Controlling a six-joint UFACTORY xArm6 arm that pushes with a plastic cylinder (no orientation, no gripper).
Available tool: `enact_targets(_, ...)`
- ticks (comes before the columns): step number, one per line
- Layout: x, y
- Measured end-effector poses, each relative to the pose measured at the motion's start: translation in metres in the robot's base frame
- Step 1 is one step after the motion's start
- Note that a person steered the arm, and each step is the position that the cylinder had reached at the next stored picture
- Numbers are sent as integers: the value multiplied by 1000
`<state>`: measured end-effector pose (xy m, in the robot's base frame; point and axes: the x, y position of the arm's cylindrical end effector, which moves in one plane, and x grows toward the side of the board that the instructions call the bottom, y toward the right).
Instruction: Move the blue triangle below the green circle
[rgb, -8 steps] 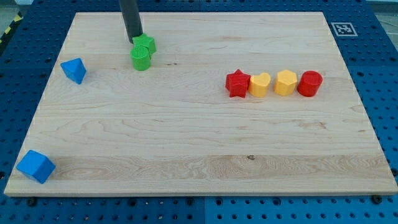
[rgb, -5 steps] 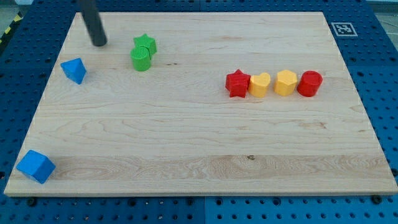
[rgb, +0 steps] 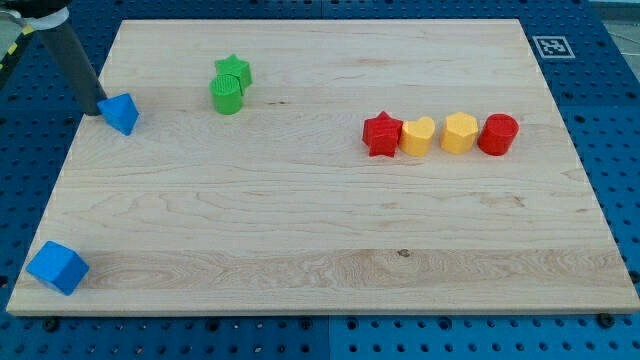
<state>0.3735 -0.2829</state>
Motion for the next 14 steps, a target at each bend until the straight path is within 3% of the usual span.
enact_targets(2,28,20)
enact_targets(5,33,91)
enact_targets(9,87,169)
enact_targets(13,47,166)
enact_targets(14,63,166)
